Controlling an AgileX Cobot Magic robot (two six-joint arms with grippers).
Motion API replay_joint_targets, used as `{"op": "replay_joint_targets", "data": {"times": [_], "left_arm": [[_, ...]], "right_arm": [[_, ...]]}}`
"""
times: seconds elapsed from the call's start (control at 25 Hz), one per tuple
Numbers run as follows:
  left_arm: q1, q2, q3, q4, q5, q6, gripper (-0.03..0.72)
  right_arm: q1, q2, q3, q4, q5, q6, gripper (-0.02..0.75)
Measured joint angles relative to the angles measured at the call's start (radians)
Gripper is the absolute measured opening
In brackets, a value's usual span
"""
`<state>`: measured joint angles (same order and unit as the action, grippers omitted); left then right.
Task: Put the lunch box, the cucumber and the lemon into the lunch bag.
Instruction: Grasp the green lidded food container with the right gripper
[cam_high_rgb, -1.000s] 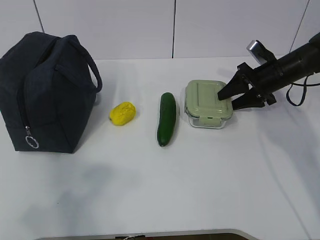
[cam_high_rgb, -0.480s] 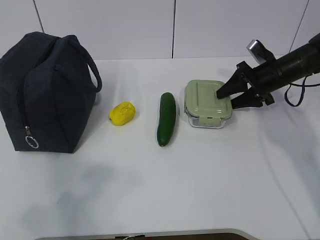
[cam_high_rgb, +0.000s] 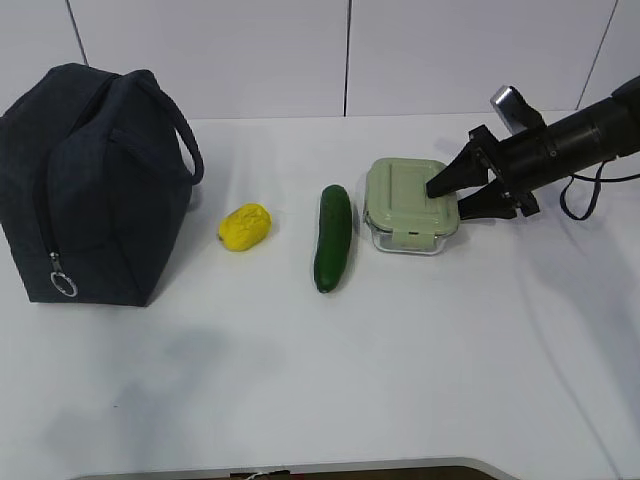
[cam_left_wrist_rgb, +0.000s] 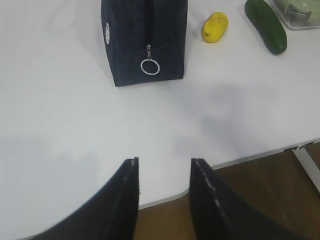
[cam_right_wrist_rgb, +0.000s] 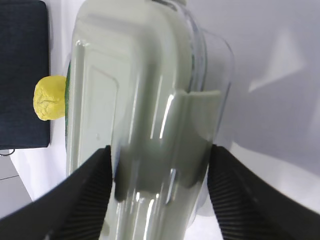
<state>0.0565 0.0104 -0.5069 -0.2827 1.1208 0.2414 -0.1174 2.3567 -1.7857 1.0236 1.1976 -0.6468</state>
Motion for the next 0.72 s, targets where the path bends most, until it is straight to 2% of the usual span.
{"op": "replay_joint_targets", "data": {"times": [0.72], "left_arm": [[0.000,0.000,0.000,0.000,0.000,0.000,0.242]], "right_arm": [[0.000,0.000,0.000,0.003,-0.002,-0.004,0.447]]}}
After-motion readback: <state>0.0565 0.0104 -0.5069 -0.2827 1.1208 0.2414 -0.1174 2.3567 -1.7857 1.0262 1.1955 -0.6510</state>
